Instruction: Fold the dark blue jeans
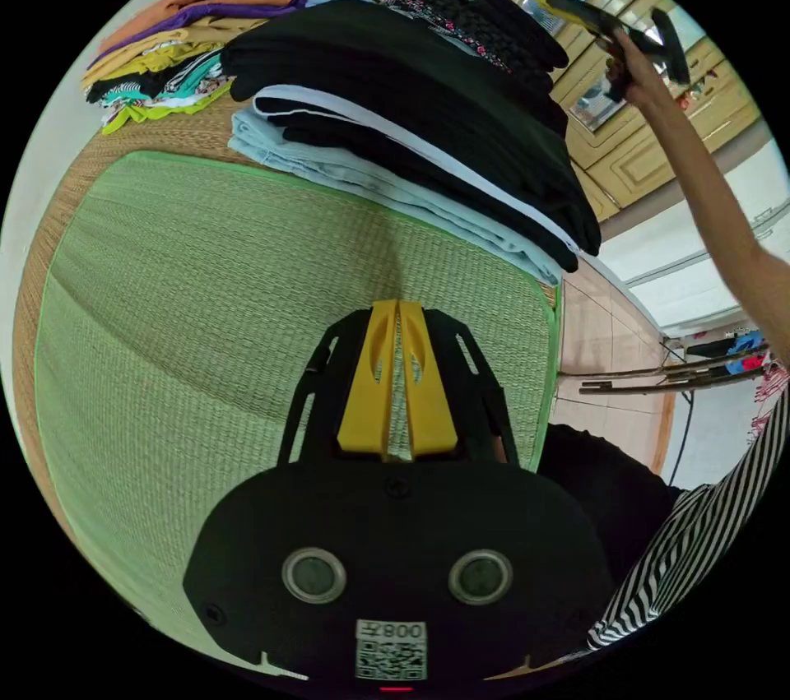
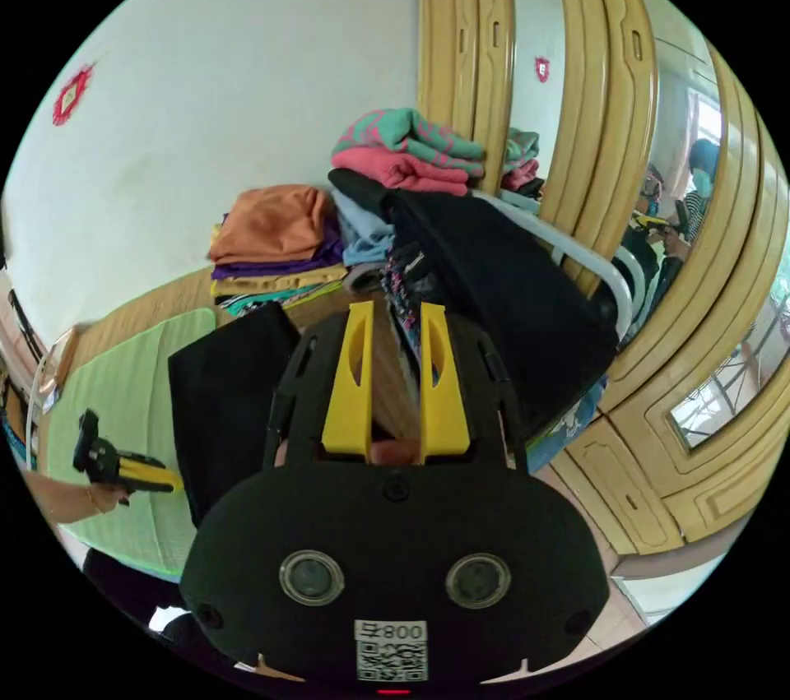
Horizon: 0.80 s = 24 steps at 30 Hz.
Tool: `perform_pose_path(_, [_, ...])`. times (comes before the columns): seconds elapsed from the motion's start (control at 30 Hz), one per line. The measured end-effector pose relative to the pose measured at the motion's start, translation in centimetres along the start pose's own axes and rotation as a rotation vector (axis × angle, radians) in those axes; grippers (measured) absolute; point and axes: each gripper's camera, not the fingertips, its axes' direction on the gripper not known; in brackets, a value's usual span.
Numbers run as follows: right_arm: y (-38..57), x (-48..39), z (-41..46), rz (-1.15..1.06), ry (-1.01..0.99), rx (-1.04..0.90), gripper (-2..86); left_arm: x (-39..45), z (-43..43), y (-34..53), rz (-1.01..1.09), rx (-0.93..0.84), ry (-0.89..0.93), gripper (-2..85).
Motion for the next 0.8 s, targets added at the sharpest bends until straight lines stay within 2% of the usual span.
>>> perform_pose_path(0.17, [-6.7, 4.2, 5.3, -0.019, 0.104, -0.032, 12.5, 0.6, 2.8, 2.4, 0.024, 0.012, -0.110, 0.2])
perform_pose_path(0.37, [-10.8, 8.4, 12.5, -0.030, 0.192, -0.177, 11.8, -0.4, 6.2, 5.5, 0.005, -0.004, -0.102, 0.2])
perform_pose_path(0.43, [-11.2, 9.9, 13.2, -0.008, 0.242, -0.148, 10.6, -0.7, 7.3, 6.8, 0.008, 0.000, -0.102, 0.2])
perform_pose_path(0.6, [-12.0, 15.4, 14.1, 0.052, 0.184, -0.119, 8.5, -1.5, 10.1, 10.7, -0.014, 0.039, -0.101, 0.3])
perform_pose_path(0.8, [-12.2, 25.4, 13.3, 0.277, -0.080, -0.064, 4.4, -2.4, 13.8, 16.5, -0.027, 0.089, -0.113, 0.3])
